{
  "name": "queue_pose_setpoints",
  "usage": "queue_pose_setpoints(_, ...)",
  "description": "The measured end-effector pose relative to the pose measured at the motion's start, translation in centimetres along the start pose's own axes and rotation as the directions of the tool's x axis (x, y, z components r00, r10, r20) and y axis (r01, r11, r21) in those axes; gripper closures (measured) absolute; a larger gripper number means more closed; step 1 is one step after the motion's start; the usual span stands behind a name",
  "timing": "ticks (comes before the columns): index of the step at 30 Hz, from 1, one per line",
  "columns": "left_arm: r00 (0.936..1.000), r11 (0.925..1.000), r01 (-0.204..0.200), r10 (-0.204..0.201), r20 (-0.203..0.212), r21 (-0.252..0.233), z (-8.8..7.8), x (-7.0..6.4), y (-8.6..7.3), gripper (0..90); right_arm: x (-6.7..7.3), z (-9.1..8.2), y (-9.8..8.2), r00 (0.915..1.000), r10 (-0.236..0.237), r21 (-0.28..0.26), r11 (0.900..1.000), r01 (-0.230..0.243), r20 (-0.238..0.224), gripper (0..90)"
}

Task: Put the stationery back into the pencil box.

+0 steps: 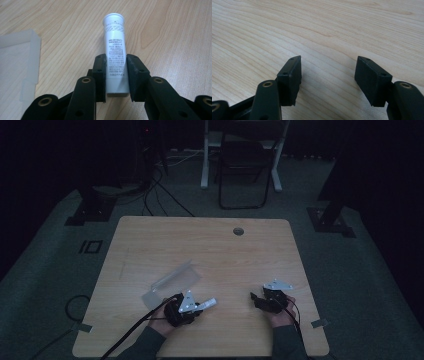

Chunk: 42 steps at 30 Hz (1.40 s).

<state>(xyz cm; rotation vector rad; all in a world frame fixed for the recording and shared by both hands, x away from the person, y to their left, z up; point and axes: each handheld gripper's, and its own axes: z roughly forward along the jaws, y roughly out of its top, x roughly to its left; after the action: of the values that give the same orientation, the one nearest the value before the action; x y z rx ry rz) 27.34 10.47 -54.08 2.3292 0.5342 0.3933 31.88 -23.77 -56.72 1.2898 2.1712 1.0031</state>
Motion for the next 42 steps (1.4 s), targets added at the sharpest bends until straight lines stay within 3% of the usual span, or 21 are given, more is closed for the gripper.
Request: queue_pose_setpoints(42, 0.9984, 0.9994, 0.002, -0.004, -0.056, -0.035, -2.3, 0.9, 0.3, 71.0, 0.0, 0.0, 0.0, 1.0, -0.001, 0.0, 1.0, 0.001, -0.001, 38.3)
